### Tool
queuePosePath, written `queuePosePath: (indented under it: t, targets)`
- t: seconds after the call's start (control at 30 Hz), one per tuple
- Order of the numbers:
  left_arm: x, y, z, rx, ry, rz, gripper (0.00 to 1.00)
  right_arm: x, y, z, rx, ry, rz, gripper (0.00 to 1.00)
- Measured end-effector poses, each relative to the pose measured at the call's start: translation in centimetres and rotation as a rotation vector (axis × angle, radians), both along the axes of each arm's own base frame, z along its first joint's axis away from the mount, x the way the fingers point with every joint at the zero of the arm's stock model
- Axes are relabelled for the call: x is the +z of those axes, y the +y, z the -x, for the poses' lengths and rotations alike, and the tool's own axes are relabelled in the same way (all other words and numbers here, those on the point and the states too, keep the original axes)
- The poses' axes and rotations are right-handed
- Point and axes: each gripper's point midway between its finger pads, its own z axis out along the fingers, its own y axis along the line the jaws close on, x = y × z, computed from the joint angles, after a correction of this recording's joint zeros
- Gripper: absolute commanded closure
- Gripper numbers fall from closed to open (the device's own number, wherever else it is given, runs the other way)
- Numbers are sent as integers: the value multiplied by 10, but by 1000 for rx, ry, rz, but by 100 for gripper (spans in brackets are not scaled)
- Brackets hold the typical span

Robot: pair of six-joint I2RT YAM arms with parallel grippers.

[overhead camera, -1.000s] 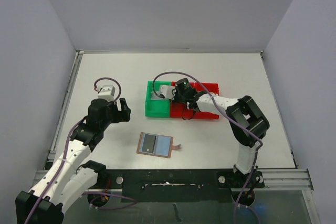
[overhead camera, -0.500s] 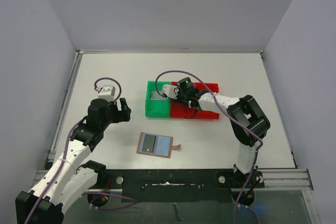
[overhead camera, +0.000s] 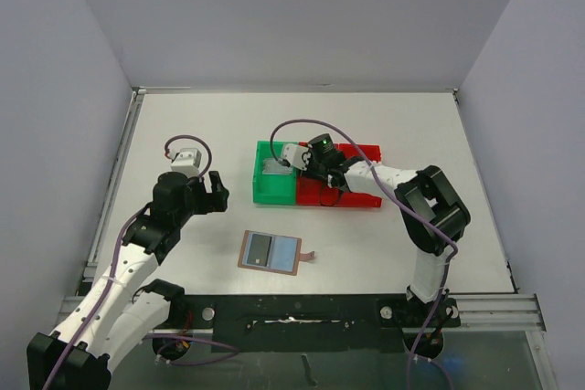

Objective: Take the credit cards out of the card holder

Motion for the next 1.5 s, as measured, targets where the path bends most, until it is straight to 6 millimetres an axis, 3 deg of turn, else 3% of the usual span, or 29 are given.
queuePosePath:
  t: [0.1,0.2,0.3,0.37,0.43,0.57,0.7,0.83,0.9,1.0,1.1,1.2,1.5]
  targets:
    - [0,-1,0,-4,0,2,20,4,3,-3,-26,-11,-40,59]
    - [0,-1,0,-7,-1,4,20,21,6,-5,-66,-40,-111,51]
    - [0,-2,0,-10,0,6,20,56,7,-3,-115,-99,-227,43]
    - [0,-3,1,-13,1,7,20,90,5,1,-154,-158,-340,30]
    - [0,-3,1,-18,1,10,20,123,1,7,-195,-208,-465,24]
    - [0,-8,2,-36,6,18,20,180,-11,30,-290,-256,-763,21]
    - [-1,-11,4,-47,13,23,20,209,-19,56,-405,-202,-1028,18]
    - [-3,-13,4,-45,26,39,20,218,-19,78,-483,-94,-1228,19]
    - [-4,-17,5,-47,38,56,20,208,-11,95,-487,15,-1326,26]
    - [-12,-24,10,-55,91,95,22,171,8,123,-516,214,-1407,28]
    - [-25,-32,18,-62,177,140,25,120,41,167,-576,417,-1363,33]
    - [-33,-40,25,-64,242,190,26,97,68,199,-610,535,-1328,35]
    - [-66,-59,46,-27,450,324,30,7,107,240,-898,686,-1166,45]
